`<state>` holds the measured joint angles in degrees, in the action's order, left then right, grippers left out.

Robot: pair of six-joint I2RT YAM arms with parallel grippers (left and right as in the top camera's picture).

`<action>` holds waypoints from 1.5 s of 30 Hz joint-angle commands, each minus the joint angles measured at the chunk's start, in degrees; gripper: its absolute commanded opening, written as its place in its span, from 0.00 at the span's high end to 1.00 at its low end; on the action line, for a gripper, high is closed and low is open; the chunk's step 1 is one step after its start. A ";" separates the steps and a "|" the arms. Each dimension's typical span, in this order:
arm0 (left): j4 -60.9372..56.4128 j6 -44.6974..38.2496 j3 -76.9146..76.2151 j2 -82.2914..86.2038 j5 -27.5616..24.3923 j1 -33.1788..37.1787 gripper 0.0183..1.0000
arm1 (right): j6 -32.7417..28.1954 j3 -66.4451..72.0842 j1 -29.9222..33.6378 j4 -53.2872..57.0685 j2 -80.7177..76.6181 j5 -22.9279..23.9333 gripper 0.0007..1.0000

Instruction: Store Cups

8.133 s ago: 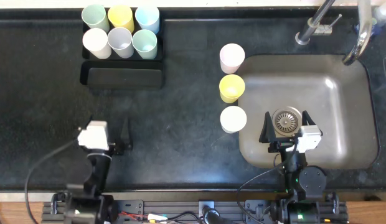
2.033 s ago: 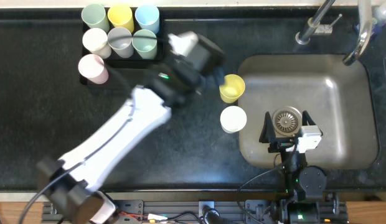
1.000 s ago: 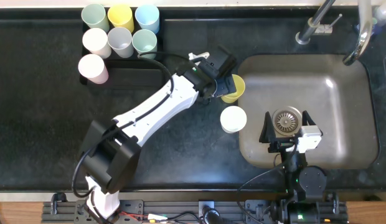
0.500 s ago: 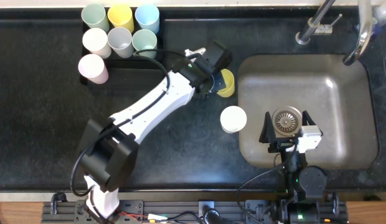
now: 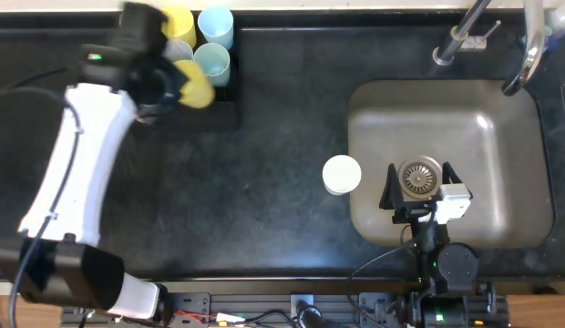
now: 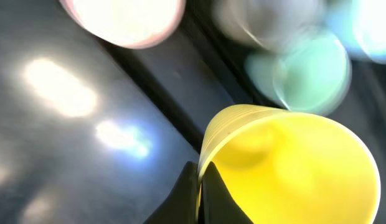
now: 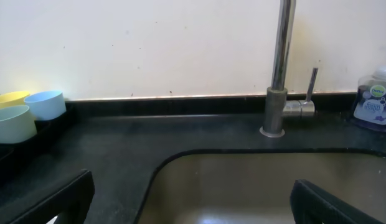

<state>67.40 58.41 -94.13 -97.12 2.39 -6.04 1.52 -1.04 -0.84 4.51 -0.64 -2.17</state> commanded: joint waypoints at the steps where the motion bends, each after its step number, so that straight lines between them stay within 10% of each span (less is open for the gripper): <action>1: 1.86 0.37 -0.02 -1.97 -1.46 5.07 0.98 | 0.17 0.79 -0.26 -0.28 0.44 -0.33 0.00; 36: -6.91 0.37 -0.02 -15.43 4.11 3.76 0.85 | 0.17 0.79 -0.26 -0.28 0.44 -0.33 0.00; 40: -6.86 0.37 -0.02 -15.43 4.11 3.76 0.41 | 0.17 0.79 -0.26 -0.28 0.44 -0.33 0.00; 45: -6.58 0.35 -0.02 -15.41 4.11 3.76 0.12 | 0.17 0.76 -0.26 -0.28 0.44 -0.33 0.00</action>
<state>60.60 58.54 -94.06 -111.68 5.41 -2.17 1.52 -1.04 -0.84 4.56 -0.64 -2.15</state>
